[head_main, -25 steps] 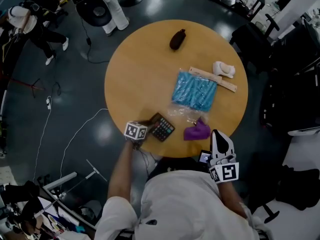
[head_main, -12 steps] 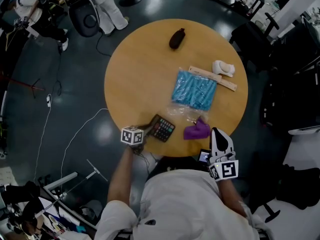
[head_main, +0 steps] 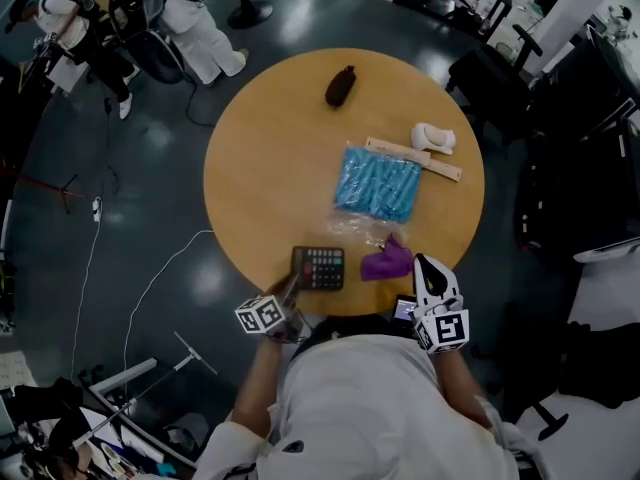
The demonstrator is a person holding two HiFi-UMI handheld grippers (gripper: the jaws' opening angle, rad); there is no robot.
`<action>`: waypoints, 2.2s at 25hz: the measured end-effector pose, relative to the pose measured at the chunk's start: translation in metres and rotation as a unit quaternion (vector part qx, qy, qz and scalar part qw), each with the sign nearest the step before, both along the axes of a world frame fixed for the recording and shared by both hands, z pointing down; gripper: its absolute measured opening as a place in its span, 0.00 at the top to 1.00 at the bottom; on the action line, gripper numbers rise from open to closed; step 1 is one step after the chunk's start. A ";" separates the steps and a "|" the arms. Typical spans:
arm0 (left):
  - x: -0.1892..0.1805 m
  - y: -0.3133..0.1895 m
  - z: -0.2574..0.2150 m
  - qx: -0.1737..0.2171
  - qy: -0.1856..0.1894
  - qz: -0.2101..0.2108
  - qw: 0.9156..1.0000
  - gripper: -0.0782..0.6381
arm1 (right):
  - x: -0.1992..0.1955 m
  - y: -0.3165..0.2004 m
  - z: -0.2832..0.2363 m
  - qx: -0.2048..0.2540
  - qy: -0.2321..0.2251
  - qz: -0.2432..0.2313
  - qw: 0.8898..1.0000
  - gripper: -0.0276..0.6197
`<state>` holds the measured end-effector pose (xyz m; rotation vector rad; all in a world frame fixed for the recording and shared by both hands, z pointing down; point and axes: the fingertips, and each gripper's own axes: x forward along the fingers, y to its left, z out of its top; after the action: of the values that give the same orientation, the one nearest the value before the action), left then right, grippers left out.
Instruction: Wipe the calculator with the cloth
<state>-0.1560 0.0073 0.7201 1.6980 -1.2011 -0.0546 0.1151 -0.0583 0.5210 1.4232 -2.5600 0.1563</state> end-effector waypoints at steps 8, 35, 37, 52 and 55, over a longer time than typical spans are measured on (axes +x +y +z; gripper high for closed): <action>0.012 -0.019 -0.062 0.076 0.031 -0.038 0.996 0.82 | 0.001 0.011 0.134 -0.141 0.182 -0.164 0.959 0.91; 0.029 -0.021 -0.111 0.091 0.050 -0.074 0.992 0.82 | -0.003 0.013 0.231 -0.227 0.302 -0.213 0.901 0.82; 0.031 -0.023 -0.116 0.097 0.051 -0.074 0.991 0.82 | 0.005 0.007 0.195 -0.210 0.264 -0.174 0.925 0.82; 0.075 -0.044 -0.161 0.148 -0.016 -0.015 0.989 0.82 | -0.114 -0.033 -0.023 -0.079 0.180 -0.160 0.967 0.82; 0.082 -0.047 -0.169 0.160 -0.014 -0.007 0.987 0.82 | -0.127 -0.034 -0.012 -0.080 0.219 -0.166 0.958 0.82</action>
<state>-0.0737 -0.0402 0.5506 1.9732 -1.2761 -0.2456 -0.0115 -0.0927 0.5090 0.8372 -2.3071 -0.0067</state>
